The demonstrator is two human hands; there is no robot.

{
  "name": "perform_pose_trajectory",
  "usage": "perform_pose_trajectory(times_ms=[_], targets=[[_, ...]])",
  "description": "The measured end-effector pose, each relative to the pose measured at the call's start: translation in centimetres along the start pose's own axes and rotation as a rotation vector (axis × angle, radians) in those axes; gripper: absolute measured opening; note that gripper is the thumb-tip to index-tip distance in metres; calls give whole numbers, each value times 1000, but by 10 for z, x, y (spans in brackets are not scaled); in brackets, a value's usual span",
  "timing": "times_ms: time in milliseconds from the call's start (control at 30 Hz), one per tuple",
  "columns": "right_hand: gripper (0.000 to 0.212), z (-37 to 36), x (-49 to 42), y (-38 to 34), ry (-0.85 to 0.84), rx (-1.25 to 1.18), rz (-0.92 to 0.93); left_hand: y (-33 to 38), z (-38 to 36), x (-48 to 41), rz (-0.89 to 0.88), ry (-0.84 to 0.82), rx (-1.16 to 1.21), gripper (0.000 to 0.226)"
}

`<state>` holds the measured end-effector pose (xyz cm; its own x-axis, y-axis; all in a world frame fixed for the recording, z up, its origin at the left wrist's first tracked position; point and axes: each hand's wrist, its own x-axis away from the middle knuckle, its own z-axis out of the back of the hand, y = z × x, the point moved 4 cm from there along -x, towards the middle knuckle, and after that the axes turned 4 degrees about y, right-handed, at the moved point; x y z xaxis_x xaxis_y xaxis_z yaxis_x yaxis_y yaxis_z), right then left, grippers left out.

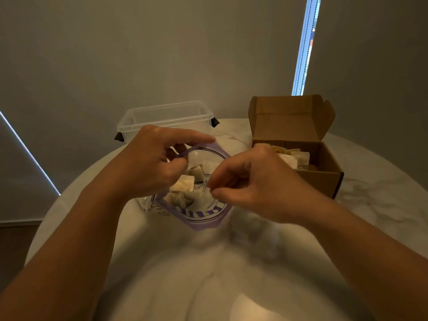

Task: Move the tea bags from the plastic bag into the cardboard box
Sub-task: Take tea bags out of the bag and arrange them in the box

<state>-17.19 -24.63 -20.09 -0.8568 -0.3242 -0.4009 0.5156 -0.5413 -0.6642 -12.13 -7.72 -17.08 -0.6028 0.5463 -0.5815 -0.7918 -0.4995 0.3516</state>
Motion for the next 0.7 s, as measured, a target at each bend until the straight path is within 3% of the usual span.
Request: perform_pose_trajectory(times_ms=[133,333,500,700], targets=[[23,-34,-12,-1,-53,252,74,-1,0,0,0,3,-13,52],[27,-59,-43,8,-88,582,12,-2,-2,1,-9,-1,-14,51],[27,-73,-50,5,-183,613,-26,-2,0,0,-17,1,-17,52],[11,-73,-48,5,-158,678,-8,0,-1,0,-17,14,-18,51]])
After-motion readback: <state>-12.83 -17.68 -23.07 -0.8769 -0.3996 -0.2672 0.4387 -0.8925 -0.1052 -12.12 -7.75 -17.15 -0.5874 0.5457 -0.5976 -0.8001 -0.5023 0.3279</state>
